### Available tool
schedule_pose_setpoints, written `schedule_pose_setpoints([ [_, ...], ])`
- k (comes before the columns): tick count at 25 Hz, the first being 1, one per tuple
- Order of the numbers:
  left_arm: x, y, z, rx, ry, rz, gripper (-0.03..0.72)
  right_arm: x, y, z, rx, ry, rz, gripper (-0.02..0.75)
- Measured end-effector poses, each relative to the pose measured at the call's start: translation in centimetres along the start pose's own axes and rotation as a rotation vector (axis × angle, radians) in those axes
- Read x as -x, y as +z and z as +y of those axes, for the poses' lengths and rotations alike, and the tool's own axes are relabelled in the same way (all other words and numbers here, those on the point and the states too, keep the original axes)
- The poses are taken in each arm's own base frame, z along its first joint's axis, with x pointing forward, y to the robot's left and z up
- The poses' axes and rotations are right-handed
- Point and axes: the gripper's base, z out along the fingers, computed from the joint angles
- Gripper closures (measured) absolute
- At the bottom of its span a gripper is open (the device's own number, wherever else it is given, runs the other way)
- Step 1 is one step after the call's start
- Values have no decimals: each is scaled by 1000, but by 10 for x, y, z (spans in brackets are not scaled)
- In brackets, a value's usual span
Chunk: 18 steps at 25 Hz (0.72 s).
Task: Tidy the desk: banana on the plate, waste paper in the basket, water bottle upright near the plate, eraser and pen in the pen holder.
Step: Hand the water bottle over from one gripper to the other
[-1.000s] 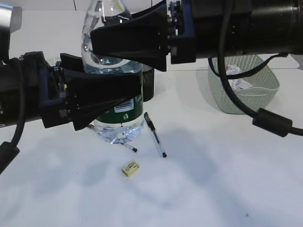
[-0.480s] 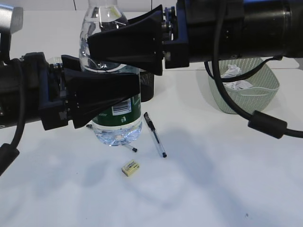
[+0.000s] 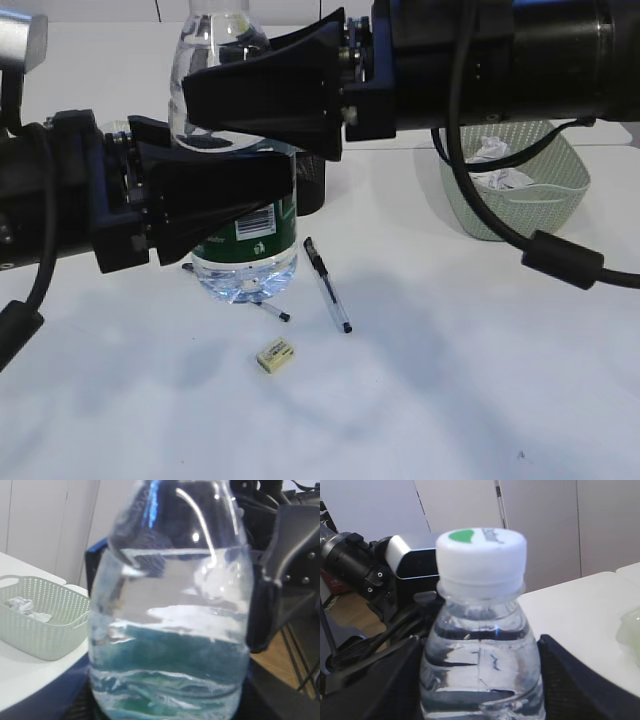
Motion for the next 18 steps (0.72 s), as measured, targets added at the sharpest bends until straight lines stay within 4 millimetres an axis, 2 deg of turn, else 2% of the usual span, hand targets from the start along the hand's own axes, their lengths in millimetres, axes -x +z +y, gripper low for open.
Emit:
schedule_pose_setpoints([
  [5, -2, 0, 6, 57, 17, 21, 249, 3, 0, -4, -40, 17, -22, 176],
  [12, -4, -2, 11, 99, 20, 16, 249, -1, 0, -6, -65, 17, 19, 169],
  [18, 1, -12, 26, 175, 15, -5, 250, -8, -1, -13, -139, 35, 100, 169],
])
